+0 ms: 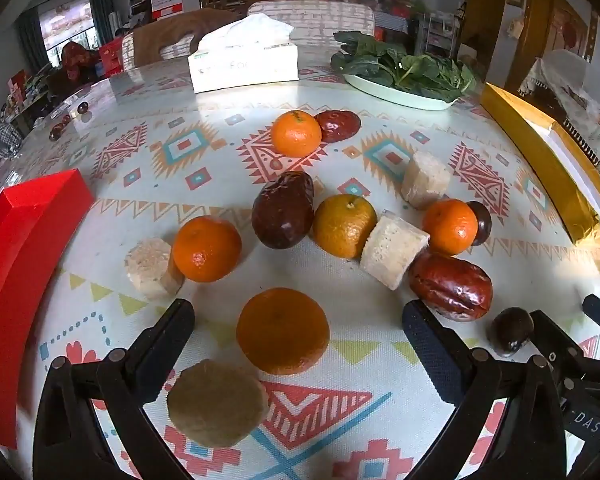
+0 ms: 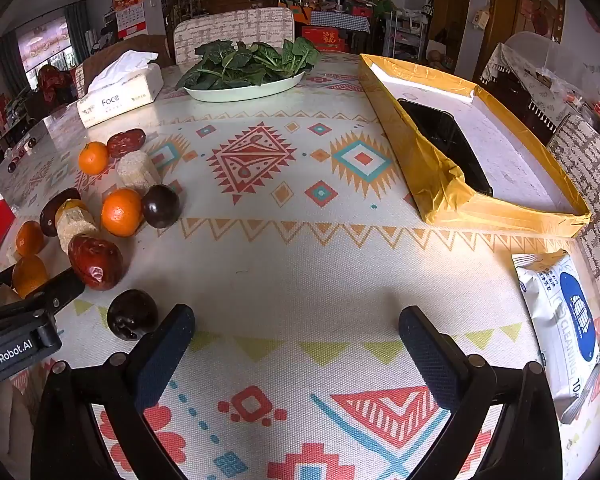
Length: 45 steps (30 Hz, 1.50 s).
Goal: Organize fruits
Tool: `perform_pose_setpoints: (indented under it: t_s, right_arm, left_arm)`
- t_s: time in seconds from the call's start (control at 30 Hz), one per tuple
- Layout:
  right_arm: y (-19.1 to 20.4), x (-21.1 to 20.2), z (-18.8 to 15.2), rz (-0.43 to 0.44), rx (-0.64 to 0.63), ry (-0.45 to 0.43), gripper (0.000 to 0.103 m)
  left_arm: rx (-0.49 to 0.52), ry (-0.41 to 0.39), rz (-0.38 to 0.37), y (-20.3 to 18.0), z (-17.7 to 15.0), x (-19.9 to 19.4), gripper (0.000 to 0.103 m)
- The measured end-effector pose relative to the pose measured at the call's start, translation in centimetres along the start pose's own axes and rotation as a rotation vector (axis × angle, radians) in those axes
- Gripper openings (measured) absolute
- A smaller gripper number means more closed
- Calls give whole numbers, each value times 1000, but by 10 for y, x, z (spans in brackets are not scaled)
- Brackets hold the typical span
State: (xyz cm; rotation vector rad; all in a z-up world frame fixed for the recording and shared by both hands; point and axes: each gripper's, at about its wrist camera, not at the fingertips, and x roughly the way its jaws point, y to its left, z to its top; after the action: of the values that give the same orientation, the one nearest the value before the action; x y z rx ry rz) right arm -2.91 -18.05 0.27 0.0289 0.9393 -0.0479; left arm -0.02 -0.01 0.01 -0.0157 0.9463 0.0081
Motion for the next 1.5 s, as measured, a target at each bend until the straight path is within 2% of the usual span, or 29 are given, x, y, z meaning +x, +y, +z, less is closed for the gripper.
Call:
perform_pose_setpoints:
  t_s: [0.97,1.27,1.33,1.43,1.5]
  right_arm:
    - [0,0,0,0,0,0,103]
    - [-1,-2,0,3,1,8,103]
    - [0,-4,0,-4,9,33,103]
    - [7,-5,-1,-14,21,69,103]
    - [5,-13,-8,-13,17,74,103]
  left_arm:
    - [0,0,0,0,0,0,103]
    - [58,49,-46,4,-17,-15,103]
    - [70,19,-72,3,-21,-16,103]
    - [105,70,-65,4,-19,-16,103]
    - [127,65,-58,2,-20,-17,103]
